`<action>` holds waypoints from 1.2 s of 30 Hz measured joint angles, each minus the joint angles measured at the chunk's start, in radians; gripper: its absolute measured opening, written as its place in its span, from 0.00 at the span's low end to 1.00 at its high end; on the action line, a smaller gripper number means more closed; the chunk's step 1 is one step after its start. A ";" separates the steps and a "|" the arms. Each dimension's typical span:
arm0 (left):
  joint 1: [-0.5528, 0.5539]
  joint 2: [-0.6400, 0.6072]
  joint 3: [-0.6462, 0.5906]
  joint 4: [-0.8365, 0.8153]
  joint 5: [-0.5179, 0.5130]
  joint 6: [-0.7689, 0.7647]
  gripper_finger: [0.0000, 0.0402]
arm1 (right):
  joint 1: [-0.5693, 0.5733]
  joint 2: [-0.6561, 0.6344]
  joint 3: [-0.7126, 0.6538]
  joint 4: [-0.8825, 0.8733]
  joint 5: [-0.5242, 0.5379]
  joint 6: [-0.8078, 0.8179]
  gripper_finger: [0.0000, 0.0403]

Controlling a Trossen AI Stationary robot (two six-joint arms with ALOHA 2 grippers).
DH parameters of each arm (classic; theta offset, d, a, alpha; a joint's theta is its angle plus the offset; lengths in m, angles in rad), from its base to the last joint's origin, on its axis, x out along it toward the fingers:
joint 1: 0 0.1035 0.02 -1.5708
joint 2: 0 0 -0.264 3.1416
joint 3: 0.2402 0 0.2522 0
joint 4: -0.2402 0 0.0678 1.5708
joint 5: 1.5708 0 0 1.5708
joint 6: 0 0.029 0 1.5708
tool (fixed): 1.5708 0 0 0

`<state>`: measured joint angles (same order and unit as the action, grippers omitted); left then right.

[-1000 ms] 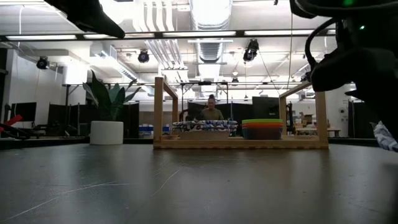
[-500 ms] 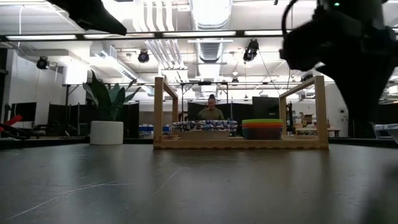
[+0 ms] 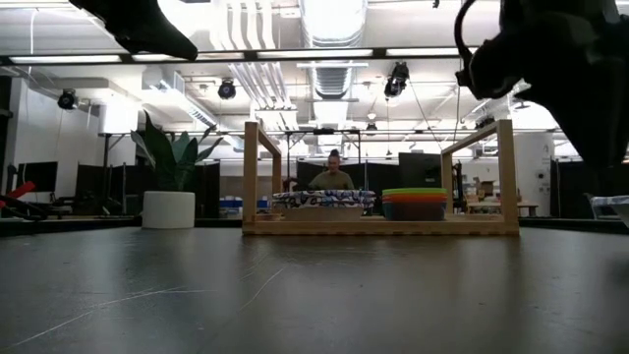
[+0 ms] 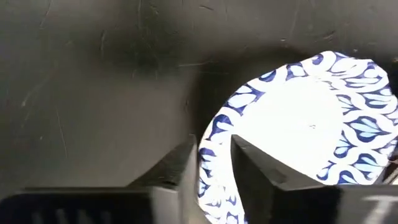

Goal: Place and stack bowls onto a shelf
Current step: Stack the blue patterned bowl on top of the blue patterned bowl on the shelf

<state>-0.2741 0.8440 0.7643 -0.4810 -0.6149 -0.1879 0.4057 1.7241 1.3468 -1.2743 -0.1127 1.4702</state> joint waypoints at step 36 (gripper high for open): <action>0.000 0.000 0.000 0.033 -0.004 0.003 0.21 | -0.011 0.000 -0.003 0.220 0.043 -0.209 0.03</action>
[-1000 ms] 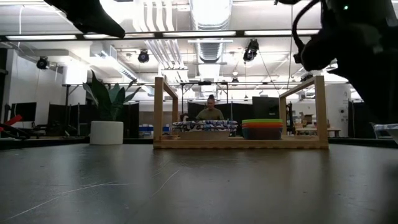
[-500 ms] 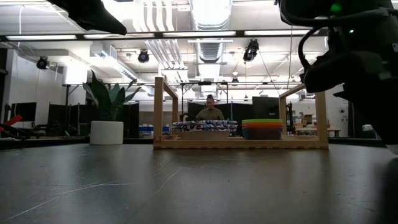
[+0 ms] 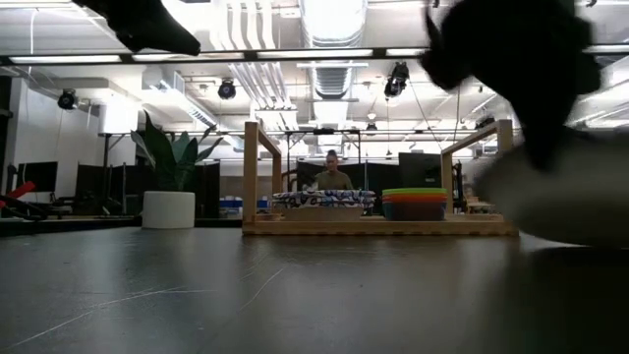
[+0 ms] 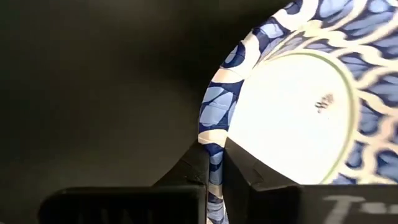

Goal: Place and stack bowls onto a shelf
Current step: Stack the blue patterned bowl on top of the blue patterned bowl on the shelf

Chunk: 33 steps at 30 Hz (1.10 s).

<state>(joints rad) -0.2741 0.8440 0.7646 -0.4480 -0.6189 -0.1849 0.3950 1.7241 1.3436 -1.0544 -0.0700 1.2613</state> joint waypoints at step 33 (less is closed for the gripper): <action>-0.216 0.001 -0.060 0.168 -0.003 -0.238 0.21 | -0.510 0.000 0.155 0.402 0.527 -1.362 0.04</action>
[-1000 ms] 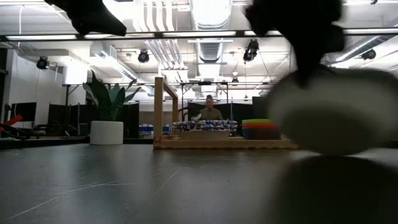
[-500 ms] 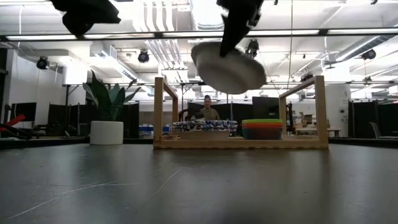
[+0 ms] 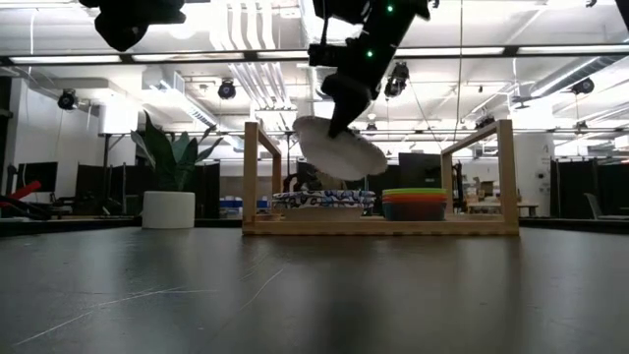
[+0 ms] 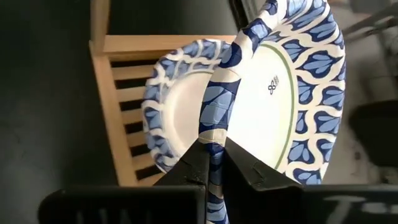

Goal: Place and stack bowls onto a shelf
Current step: Stack the blue patterned bowl on top of the blue patterned bowl on the shelf

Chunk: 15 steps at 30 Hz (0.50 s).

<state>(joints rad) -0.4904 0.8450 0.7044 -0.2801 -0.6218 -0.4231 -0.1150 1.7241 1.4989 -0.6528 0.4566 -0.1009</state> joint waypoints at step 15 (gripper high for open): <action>0.000 0.000 0.000 0.006 -0.027 0.052 0.21 | -0.034 0.007 -0.049 0.118 -0.090 0.063 0.27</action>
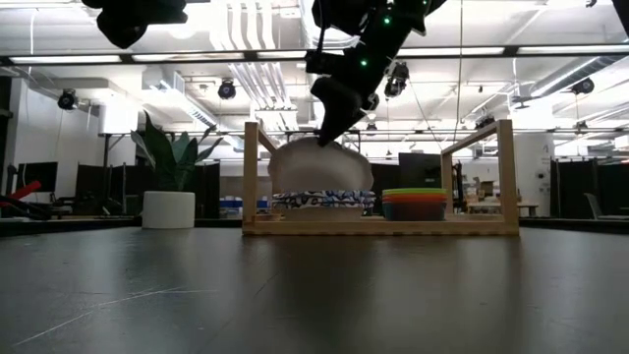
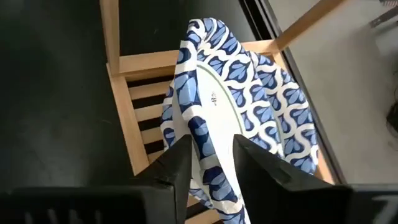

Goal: Place and stack bowls onto a shelf
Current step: Stack the blue patterned bowl on top of the blue patterned bowl on the shelf

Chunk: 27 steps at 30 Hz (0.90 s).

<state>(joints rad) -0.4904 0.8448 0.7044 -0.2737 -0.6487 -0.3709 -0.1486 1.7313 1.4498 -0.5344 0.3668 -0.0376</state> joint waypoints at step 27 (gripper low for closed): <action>0.000 -0.002 0.006 0.037 0.000 0.101 0.21 | 0.023 -0.015 -0.295 0.563 0.000 0.176 0.03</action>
<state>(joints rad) -0.4900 0.8429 0.7109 -0.2372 -0.6487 -0.2703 -0.1256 1.7164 1.1545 0.0284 0.3664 0.1383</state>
